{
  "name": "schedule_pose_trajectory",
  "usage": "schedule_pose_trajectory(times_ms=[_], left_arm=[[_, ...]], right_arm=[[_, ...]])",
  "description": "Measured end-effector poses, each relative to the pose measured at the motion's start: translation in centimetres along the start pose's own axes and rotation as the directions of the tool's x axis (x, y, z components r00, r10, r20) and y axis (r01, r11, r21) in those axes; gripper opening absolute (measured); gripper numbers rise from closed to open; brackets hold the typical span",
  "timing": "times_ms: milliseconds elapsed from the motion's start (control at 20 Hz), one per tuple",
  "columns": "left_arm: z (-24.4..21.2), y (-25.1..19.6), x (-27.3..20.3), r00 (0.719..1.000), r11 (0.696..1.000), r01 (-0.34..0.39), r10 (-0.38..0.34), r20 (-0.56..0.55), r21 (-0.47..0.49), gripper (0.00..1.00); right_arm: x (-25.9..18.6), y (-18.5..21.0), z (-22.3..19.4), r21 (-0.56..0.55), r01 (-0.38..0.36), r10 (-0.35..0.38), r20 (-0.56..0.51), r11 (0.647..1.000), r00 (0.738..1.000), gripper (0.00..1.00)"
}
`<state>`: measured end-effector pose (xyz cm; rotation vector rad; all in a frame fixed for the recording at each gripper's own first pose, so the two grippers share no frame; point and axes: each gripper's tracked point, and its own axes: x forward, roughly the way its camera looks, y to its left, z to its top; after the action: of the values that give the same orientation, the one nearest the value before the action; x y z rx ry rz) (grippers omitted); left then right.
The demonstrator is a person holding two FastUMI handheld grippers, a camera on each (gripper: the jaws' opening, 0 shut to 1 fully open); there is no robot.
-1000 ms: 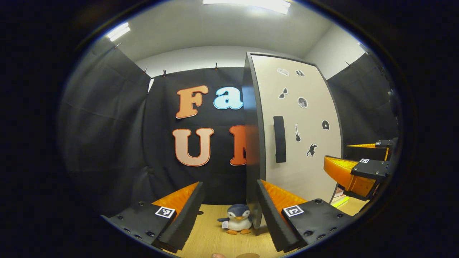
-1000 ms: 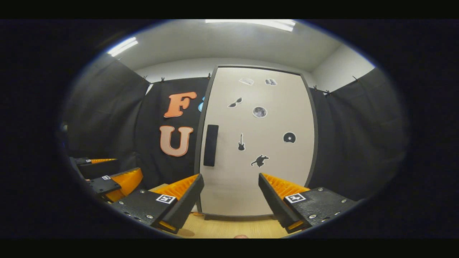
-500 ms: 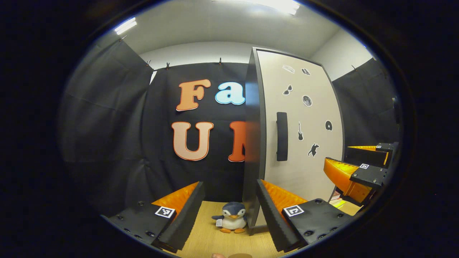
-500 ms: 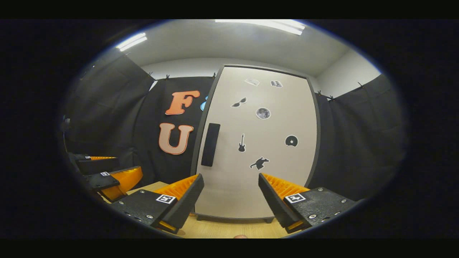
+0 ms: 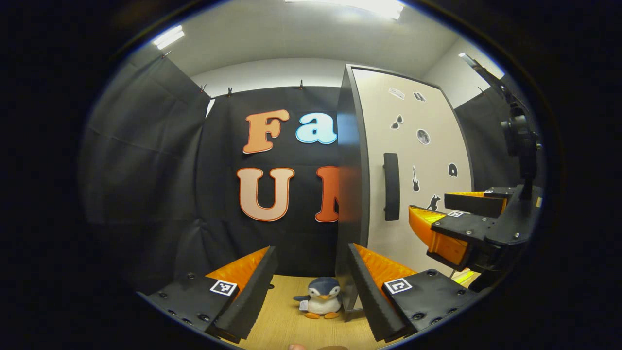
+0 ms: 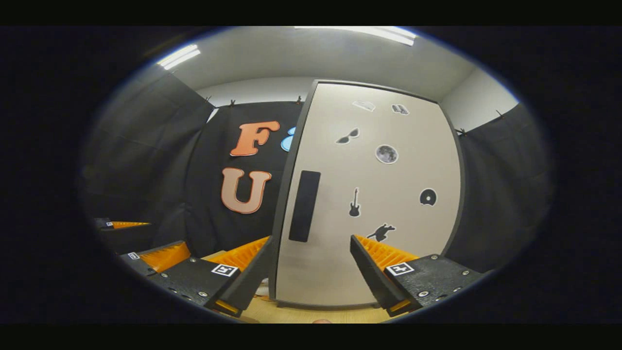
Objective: Open the cabinet door with the right hand, grasp the bottle in the cabinet with the left hand and place it on the coaster, then close the cabinet door with the right hand.
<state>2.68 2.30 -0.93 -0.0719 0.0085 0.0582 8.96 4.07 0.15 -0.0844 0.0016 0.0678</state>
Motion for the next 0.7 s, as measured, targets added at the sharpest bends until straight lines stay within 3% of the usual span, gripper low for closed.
schedule_pose_trajectory(times_ms=[200,550,700], left_arm=[[-1.1,1.7,0.8,0.999,1.000,-0.025,0.025,-0.025,-0.001,0.95],[-2.7,4.0,1.5,0.997,0.998,-0.055,0.054,-0.049,-0.013,0.95],[-2.8,4.7,1.7,0.997,0.998,-0.062,0.061,-0.050,-0.011,0.94]], right_arm=[[3.0,1.6,0.6,0.021,-0.010,0.010,0.007,1.000,1.000,0.95],[7.6,0.9,0.8,0.097,0.055,-0.053,-0.026,0.994,0.998,0.96],[9.0,0.3,0.3,0.124,0.084,-0.078,-0.054,0.989,0.995,0.90]])
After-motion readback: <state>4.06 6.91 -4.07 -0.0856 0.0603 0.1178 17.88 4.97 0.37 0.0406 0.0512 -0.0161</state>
